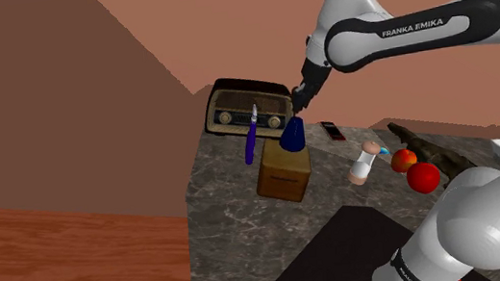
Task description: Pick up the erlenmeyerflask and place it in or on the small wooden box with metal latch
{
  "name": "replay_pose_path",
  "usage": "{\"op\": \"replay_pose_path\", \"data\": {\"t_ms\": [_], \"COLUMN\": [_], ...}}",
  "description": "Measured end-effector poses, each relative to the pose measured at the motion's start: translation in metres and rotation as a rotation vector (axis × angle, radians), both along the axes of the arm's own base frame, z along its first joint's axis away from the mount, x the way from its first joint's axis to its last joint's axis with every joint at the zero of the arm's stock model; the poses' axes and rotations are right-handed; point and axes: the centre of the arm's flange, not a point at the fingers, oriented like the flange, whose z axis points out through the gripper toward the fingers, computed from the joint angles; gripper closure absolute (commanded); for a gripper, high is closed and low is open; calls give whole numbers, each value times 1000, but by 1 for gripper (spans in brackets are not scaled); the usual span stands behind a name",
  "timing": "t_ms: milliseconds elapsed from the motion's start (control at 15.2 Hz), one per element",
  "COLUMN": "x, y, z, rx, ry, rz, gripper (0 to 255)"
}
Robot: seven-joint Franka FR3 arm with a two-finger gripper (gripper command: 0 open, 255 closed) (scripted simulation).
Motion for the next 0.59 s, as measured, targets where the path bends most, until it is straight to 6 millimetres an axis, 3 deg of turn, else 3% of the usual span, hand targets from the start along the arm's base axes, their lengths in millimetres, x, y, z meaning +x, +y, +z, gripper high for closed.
{"op": "replay_pose_path", "data": {"t_ms": [264,594], "x": [1,0], "y": [0,0], "z": [-20,-25], "rx": [0,0], "ry": [0,0], "rz": [0,0], "gripper": [255,255]}}
